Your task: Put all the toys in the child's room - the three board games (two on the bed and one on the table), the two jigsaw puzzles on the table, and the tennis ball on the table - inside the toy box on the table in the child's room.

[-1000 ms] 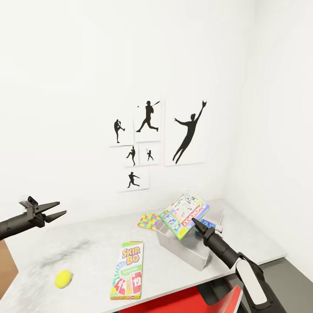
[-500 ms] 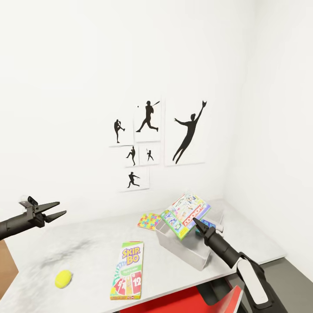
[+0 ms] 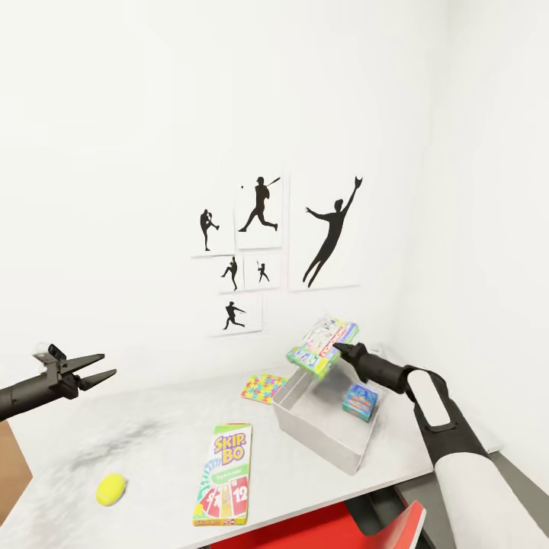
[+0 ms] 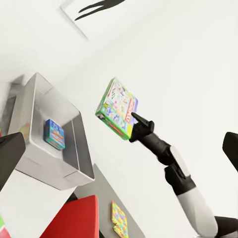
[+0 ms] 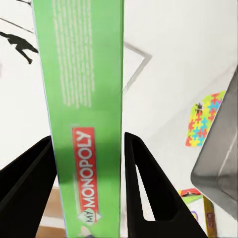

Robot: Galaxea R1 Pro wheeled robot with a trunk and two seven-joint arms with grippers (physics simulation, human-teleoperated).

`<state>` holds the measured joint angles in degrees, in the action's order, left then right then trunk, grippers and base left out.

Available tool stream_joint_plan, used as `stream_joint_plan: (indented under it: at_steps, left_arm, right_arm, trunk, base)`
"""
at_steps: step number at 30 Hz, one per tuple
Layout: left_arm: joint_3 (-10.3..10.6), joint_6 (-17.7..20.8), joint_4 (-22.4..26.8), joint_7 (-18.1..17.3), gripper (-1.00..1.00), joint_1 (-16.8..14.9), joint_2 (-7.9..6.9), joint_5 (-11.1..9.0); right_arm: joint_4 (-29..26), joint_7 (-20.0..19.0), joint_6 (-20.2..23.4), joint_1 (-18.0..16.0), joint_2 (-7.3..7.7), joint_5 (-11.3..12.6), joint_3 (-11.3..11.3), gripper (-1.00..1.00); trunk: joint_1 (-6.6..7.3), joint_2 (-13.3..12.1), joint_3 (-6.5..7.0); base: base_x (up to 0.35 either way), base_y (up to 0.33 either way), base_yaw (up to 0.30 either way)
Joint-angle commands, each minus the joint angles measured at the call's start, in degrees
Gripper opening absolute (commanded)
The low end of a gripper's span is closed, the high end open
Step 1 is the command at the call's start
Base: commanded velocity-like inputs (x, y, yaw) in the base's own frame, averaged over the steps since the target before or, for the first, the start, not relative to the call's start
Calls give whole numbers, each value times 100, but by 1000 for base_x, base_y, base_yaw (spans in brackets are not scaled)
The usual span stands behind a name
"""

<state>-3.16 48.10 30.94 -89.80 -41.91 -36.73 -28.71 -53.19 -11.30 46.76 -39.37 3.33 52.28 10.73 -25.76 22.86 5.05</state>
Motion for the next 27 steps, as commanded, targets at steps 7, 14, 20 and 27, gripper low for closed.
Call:
stream_joint_plan:
  at_steps: [7, 14, 20, 27]
  left_arm:
    - [0, 68, -1, -20, 100, -2, -1, -3]
    - [4, 76, -1, -20, 100, 0, -16, -26]
    - [5, 77, -1, -20, 100, -1, -25, -29]
    - [7, 77, -1, -20, 100, 0, -34, -37]
  right_arm:
    - [966, 115, 49, -193, 377, 34, 48, -100]
    - [1109, 142, 57, -178, 430, 28, 38, -100]
    - [1173, 150, 60, -177, 438, 9, 33, -100]
    - [1384, 348, 57, -186, 418, -17, -1, -100]
  trunk:
    - [-2, 6, -2]
    - [-2, 6, -2]
    - [-2, 6, -2]
    - [-2, 6, -2]
  base:
    - [0, 0, 0]
    - [0, 0, 0]
    - [0, 0, 0]
    - [0, 0, 0]
